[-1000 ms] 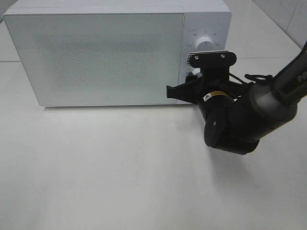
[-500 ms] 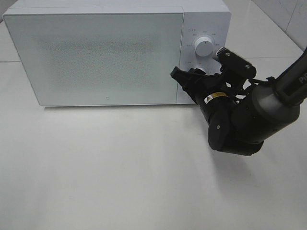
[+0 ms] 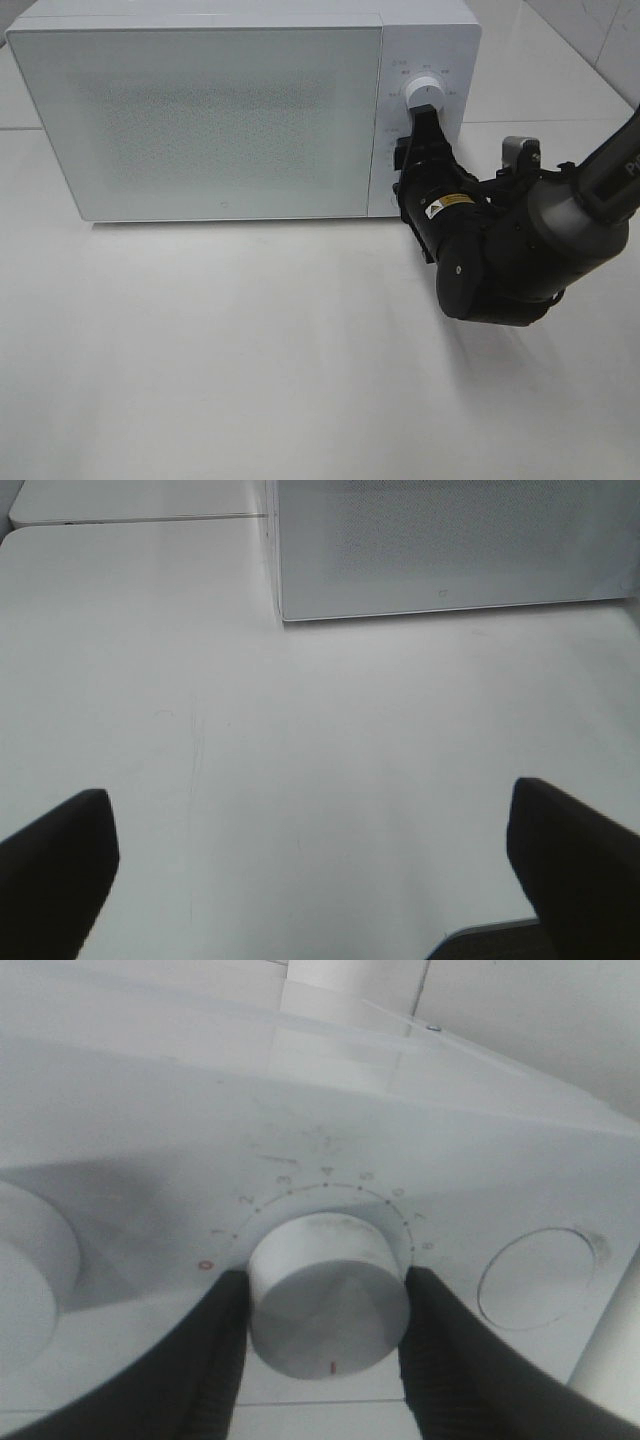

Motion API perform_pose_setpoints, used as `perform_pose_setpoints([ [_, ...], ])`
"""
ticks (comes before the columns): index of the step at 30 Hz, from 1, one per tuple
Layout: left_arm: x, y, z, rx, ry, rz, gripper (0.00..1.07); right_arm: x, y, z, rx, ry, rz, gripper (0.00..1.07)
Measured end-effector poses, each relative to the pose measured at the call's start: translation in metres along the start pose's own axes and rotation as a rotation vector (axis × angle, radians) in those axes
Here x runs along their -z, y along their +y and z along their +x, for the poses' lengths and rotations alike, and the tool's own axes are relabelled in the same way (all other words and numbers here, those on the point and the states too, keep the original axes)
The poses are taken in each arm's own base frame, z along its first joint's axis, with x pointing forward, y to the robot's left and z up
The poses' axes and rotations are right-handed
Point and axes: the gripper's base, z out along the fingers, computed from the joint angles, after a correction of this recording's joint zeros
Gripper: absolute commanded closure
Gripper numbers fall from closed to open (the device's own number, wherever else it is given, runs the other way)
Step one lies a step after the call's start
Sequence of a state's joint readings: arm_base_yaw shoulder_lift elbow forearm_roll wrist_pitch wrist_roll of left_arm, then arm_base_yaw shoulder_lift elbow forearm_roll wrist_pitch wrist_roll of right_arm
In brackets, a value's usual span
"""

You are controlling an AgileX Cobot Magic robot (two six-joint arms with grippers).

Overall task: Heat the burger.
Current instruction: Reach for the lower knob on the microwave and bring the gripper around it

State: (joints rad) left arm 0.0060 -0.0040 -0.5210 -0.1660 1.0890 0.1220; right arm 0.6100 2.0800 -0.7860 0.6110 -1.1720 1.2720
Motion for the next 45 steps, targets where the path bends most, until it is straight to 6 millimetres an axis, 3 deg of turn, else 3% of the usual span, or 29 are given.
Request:
perform_pose_setpoints([
  [11,0.0,0.0,0.0,0.0,0.0,0.0,0.09,0.0005,0.0008,0.0002,-0.287,0.008,-0.016,1.01],
  [31,0.0,0.0,0.0,0.0,0.0,0.0,0.09,0.0003,0.0009,0.0,-0.263,0.009,-0.018,0.94],
  [39,0.0,0.0,0.0,0.0,0.0,0.0,0.09,0.0003,0.0005,-0.0014,-0.222,-0.008,-0.015,0.82],
  [45,0.0,0.0,0.0,0.0,0.0,0.0,0.09,0.0003,0.0006,-0.0018,-0.195,-0.024,-0.012,0.59],
])
